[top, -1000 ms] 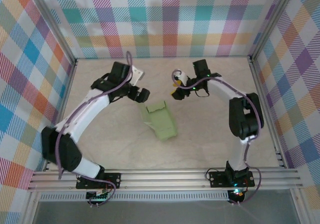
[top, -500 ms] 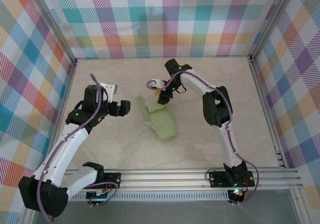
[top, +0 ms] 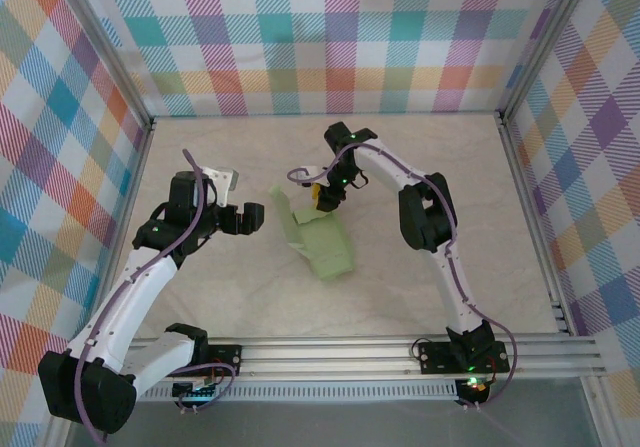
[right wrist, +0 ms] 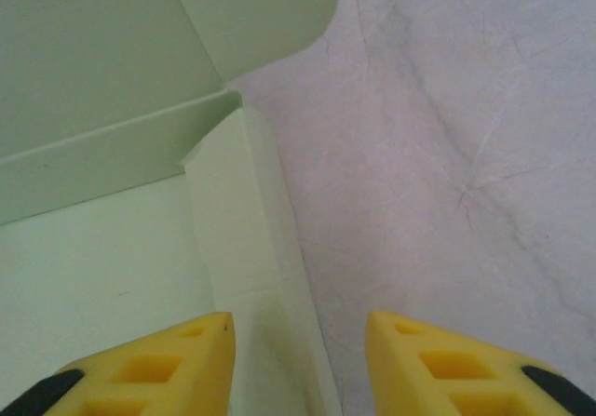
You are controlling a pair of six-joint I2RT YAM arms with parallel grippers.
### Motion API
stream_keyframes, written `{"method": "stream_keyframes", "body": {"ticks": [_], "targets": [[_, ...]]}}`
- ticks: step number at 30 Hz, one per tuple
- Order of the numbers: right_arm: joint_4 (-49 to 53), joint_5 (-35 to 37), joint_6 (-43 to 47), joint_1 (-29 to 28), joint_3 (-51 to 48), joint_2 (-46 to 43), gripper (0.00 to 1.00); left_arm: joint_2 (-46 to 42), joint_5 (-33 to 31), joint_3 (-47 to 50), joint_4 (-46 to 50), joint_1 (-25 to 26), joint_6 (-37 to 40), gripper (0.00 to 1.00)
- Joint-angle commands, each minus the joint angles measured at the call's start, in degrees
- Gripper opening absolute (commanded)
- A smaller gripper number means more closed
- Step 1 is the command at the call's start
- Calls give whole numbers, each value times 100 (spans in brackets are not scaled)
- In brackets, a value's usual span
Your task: Fold the paper box
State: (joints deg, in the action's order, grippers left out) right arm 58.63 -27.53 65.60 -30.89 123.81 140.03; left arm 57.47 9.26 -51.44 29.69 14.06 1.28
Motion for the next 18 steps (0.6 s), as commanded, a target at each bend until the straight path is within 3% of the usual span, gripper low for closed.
{"method": "stream_keyframes", "body": {"ticks": [1,9,14,18], "targets": [[305,-99,111,-33,248,204,40,-52,126,53,-140,-44,-1,100],[377,-95,155,-61,345,306,37,-39,122,67,-104,-44,13,100],[338,-91,131,-68,354,281,17,21,150,64,-123,-44,10,100],[48,55,20,-71,149,80,9,106,199,79,-138,-44,-9,100]]}}
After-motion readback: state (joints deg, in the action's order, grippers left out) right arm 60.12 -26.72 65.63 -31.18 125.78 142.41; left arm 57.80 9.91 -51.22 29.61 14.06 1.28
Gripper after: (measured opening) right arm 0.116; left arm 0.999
